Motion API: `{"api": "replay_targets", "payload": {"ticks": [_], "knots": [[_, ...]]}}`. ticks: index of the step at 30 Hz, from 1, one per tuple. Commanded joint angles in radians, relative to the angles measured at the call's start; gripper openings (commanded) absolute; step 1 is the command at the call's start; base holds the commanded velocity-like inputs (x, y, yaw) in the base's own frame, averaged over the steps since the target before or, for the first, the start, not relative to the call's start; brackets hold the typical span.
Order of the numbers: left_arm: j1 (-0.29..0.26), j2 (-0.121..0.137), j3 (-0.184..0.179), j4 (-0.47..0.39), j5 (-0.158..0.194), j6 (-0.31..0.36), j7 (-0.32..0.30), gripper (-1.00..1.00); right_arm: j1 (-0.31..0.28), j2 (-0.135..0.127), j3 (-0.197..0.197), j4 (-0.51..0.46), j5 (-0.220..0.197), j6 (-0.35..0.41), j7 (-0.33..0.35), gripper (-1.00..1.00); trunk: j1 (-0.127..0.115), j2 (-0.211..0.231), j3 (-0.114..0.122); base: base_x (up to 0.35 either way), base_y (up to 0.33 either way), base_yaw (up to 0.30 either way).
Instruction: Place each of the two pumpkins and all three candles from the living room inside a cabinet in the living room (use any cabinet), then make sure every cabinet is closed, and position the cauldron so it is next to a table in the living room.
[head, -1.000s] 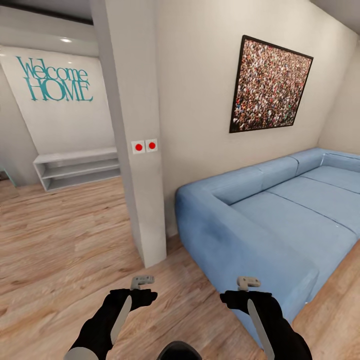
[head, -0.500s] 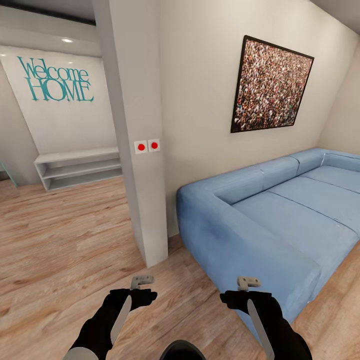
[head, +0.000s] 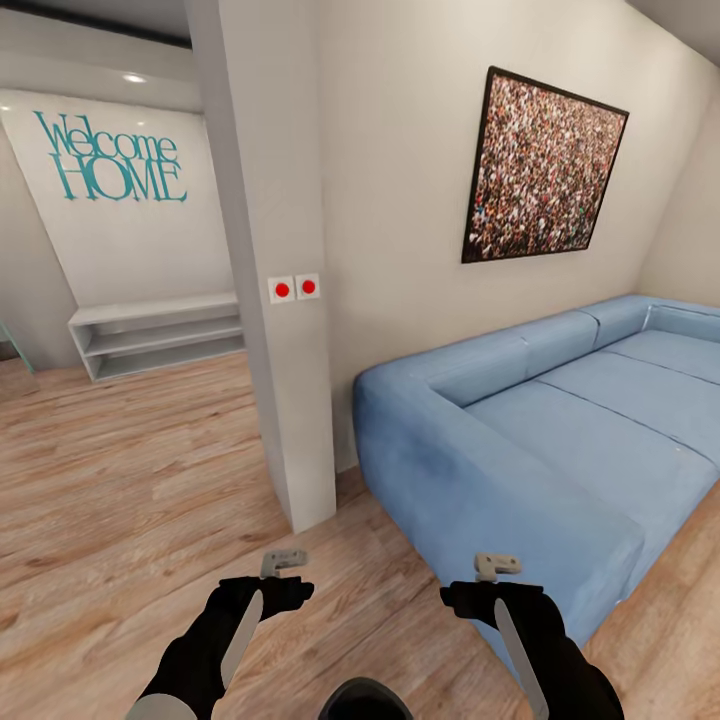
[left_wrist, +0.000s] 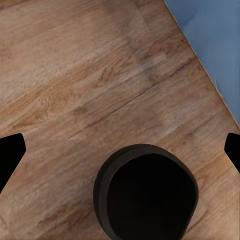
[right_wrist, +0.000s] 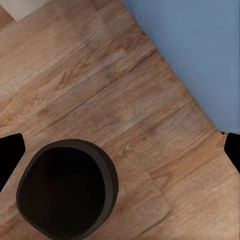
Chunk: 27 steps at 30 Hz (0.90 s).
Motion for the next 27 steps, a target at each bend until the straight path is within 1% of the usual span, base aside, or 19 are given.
{"api": "replay_targets", "payload": {"ticks": [1, 27], "knots": [[0.000, 0.000, 0.000, -0.001, 0.010, 0.005, 0.003, 1.00, -0.001, 0.000, 0.000, -0.001, -0.008, 0.004, -0.005, 1.00, 0.004, -0.008, -0.004, 0.000, 0.000, 0.000], [0.000, -0.001, 0.000, 0.004, 0.013, 0.006, 0.005, 1.00, -0.001, 0.001, 0.002, -0.001, -0.006, -0.005, -0.006, 1.00, 0.104, -0.190, -0.086, 0.000, 0.000, 0.000]]}}
